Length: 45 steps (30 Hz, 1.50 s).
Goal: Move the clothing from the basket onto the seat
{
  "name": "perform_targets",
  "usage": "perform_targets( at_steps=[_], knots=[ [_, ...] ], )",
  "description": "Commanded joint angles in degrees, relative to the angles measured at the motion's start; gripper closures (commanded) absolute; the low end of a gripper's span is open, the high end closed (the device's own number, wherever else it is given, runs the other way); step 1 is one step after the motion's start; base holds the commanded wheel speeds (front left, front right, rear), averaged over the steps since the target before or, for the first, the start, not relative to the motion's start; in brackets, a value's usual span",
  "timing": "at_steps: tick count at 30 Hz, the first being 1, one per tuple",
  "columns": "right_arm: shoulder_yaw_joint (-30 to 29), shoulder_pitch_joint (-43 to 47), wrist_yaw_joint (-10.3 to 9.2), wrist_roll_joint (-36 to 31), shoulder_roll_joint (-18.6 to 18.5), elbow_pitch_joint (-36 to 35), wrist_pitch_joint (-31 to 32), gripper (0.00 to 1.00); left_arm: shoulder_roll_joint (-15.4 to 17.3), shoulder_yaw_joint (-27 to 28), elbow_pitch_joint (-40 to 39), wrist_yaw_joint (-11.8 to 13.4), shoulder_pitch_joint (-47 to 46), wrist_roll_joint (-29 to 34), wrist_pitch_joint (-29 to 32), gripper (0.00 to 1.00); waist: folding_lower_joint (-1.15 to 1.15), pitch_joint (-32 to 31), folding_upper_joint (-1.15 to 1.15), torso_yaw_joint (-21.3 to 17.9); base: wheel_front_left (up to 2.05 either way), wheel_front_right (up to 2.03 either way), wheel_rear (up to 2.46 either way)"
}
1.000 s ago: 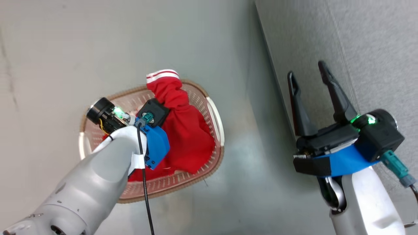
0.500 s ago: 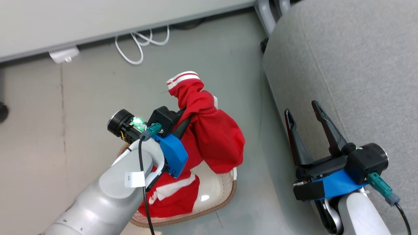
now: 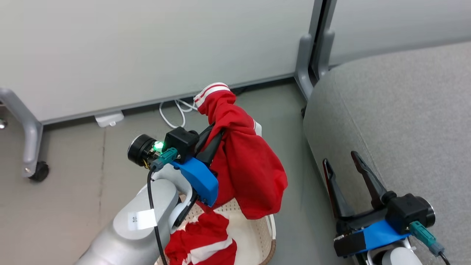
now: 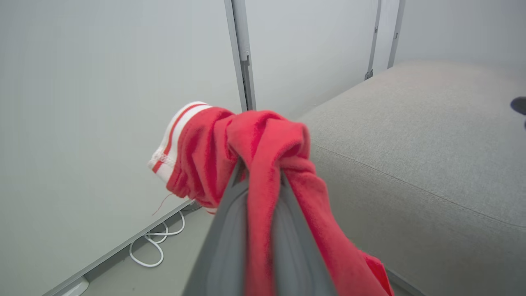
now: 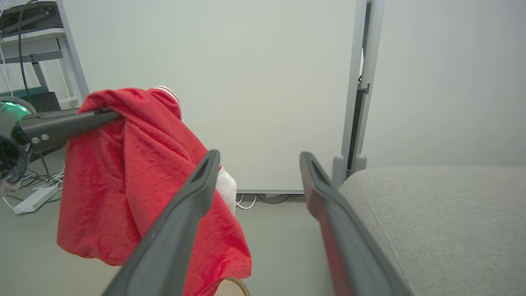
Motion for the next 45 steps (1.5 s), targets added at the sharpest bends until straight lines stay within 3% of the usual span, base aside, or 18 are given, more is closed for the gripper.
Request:
perform_targets(
  at_steps=[1, 19, 30, 40, 45],
  knots=[
    [-0.1, 1.2, 0.01, 0.1, -0.1, 0.2, -0.2, 0.00, -0.2, 1.2, -0.8, 0.2, 1.2, -0.2, -0.3, 1.00, 0.02, -2.3, -0.01, 0.9, 0.00, 0.00, 0.00],
    [0.4, 3.0, 0.01, 0.9, -0.1, -0.2, -0.2, 0.00, 1.1, 2.6, -5.1, 1.2, 5.2, 0.7, -0.3, 1.00, 0.02, -5.2, -0.01, 3.1, 0.00, 0.00, 0.00],
    [6.4, -3.3, 0.01, -1.3, -0.5, 0.8, -0.2, 0.00, 0.9, 2.2, -5.4, 1.2, 3.9, 0.9, -0.3, 1.00, 0.02, -4.6, -0.01, 3.7, 0.00, 0.00, 0.00],
    [16.6, -14.7, 0.01, -1.8, -1.8, 8.9, -0.2, 0.00, -0.5, 0.9, -5.5, 0.8, 1.7, 1.9, -0.3, 1.00, 0.02, -2.8, -0.01, 5.4, 0.00, 0.00, 0.00],
    [18.4, -19.4, 0.01, -2.5, -1.4, 15.6, -0.2, 0.00, -1.7, 0.4, -5.6, 0.4, 0.5, 2.5, -0.3, 1.00, 0.02, -1.9, -0.01, 6.5, 0.00, 0.00, 0.00]
  ],
)
